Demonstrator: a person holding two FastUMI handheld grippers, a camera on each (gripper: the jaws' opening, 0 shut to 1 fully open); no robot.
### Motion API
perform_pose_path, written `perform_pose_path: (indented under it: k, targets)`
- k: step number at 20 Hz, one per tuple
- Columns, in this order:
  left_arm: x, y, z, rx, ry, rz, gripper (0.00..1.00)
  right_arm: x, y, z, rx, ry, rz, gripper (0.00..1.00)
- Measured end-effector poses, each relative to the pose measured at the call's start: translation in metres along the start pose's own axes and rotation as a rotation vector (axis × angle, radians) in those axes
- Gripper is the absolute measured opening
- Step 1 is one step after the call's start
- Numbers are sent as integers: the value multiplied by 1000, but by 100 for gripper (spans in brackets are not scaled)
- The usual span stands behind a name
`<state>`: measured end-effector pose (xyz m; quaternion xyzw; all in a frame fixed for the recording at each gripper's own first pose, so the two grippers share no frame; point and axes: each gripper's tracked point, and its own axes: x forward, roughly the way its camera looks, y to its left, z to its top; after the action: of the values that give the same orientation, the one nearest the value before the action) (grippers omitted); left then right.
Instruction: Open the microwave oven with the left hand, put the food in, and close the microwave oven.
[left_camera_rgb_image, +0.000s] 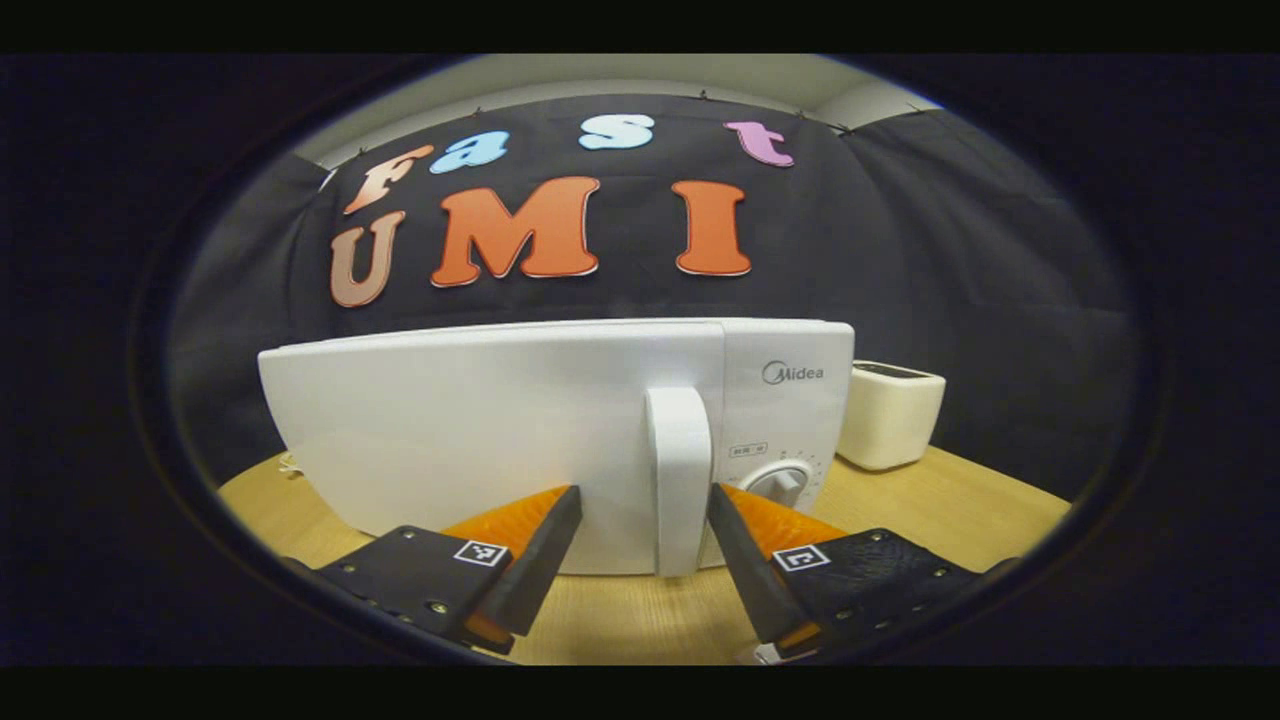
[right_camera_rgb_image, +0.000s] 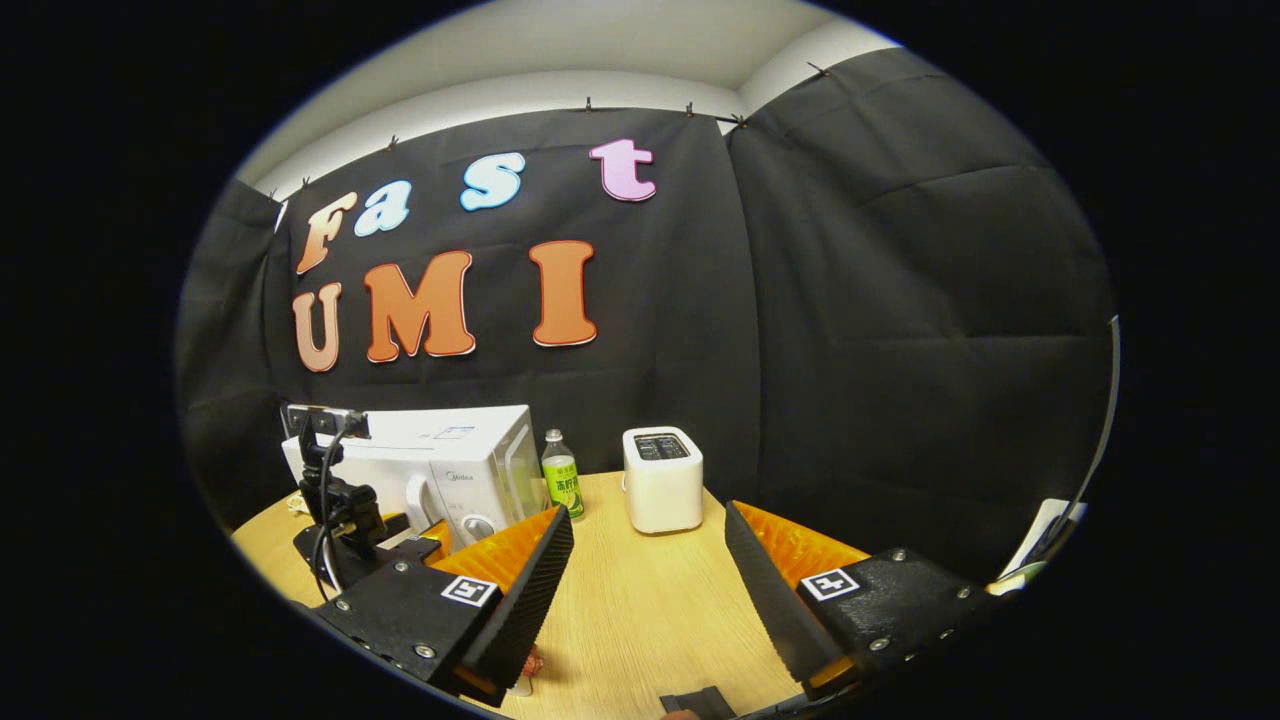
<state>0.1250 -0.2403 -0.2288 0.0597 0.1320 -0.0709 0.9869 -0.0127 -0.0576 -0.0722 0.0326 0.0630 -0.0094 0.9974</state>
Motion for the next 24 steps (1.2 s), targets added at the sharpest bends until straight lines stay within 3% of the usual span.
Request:
perform_pose_path:
  k: [1, 2, 3, 4, 5, 6, 9, 10, 11, 14, 18, 21, 24]
  targets:
    - [5, -9, -6, 24, 6, -31, 78, 0, 0, -1, 5, 3, 1, 95]
    - [7, -16, -11, 43, 18, -58, 69, -2, 1, -2, 12, 7, 6, 95]
    - [-2, -18, -13, 37, 6, -81, 23, -4, 2, -1, 17, 7, 13, 95]
    - [-1, -17, -13, 14, -10, -98, 29, -6, 4, -2, 19, 5, 18, 95]
    - [-1, -17, -14, -20, -15, -123, 14, -7, 2, -3, 16, 5, 16, 95]
    - [-7, -17, -16, -60, 6, -145, 11, -8, 0, -3, 10, 4, 10, 95]
    - [-42, -16, -16, -30, -39, -203, 7, -9, -7, -1, 13, -6, -11, 95]
    - [-54, -14, -17, -34, -44, -235, 1, -11, -5, 0, 24, -9, -7, 95]
    - [-65, -13, -21, -48, -38, -274, 6, -12, -1, 0, 36, -10, 3, 95]
    - [-112, 0, -27, -48, -35, -372, 7, -14, 13, -5, 42, -6, 34, 95]
    - [-161, 29, -37, -51, -31, -448, 7, -18, 33, -8, 32, 0, 65, 95]
    - [-192, 52, -42, -64, -25, -457, 7, -21, 52, -6, 26, -5, 98, 95]
    - [-220, 79, -48, -52, -33, -411, 8, -23, 71, -4, 18, -12, 125, 95]
